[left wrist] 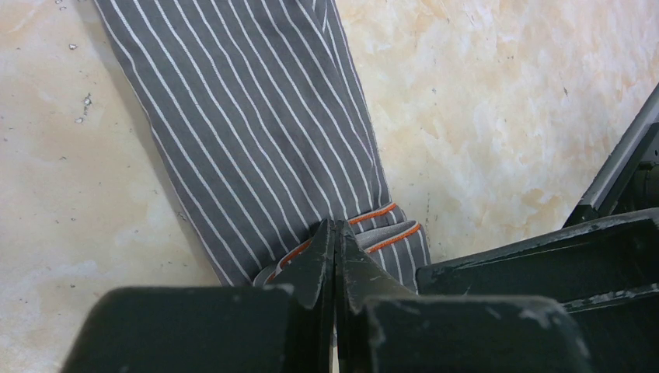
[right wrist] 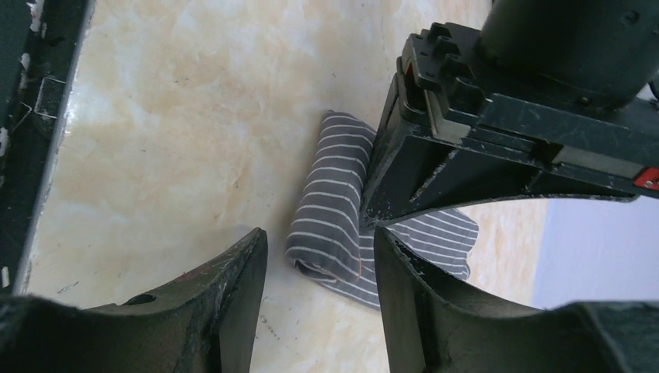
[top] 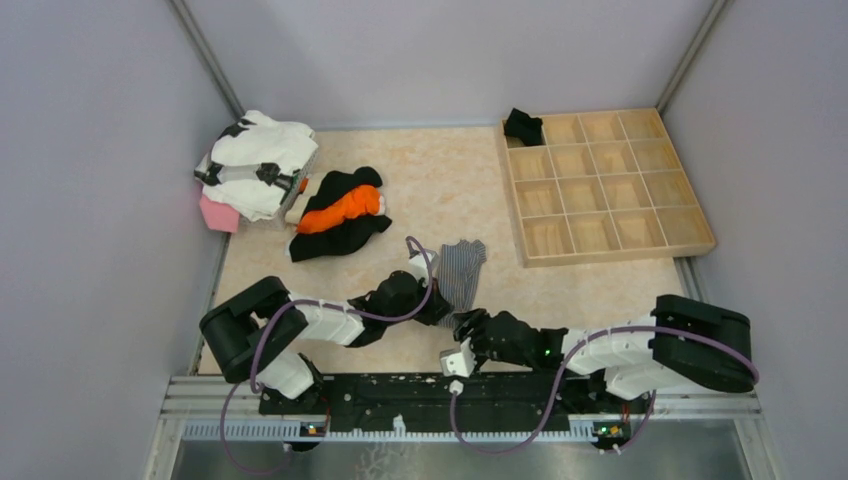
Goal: Roll the underwear
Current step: Roll the underwear to the center of the board.
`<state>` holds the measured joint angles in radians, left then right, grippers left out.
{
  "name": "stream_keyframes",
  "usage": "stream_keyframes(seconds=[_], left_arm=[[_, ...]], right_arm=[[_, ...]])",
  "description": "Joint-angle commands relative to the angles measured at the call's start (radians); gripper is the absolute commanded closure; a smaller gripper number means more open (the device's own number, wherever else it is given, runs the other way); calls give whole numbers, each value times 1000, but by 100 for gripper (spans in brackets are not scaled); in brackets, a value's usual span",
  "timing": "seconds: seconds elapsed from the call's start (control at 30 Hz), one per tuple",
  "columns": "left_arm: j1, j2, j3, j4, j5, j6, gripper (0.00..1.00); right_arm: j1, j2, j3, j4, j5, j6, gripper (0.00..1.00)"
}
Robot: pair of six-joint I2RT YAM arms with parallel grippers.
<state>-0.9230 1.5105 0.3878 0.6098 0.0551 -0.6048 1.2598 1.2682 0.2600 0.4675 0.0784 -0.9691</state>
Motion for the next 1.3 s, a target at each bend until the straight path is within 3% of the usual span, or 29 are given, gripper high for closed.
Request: stream_keyframes(seconds=[0.0,0.37,0.67,0.83,1.07,1.27], left_arm=[[-2,53,-43,-169,20,17,100],[-2,57,-35,-172,25,21,100],[-2,62,-46,-161,32,19,100],[-2,62,-47,-160,36,17,100],[2,-81,-9,-229,76,-9,100],[3,-273,72,-391,-7,26,100]], right_arm=[[32,73,-8,137,66,-68,49],[44,151,-19,177,156,-132,56],[44,185,-29,246,161,-91,77],[44,190,-18,236,132,-39,99],[44,157,71,58,134,129,100],[44,88,64,41,73,225,100]])
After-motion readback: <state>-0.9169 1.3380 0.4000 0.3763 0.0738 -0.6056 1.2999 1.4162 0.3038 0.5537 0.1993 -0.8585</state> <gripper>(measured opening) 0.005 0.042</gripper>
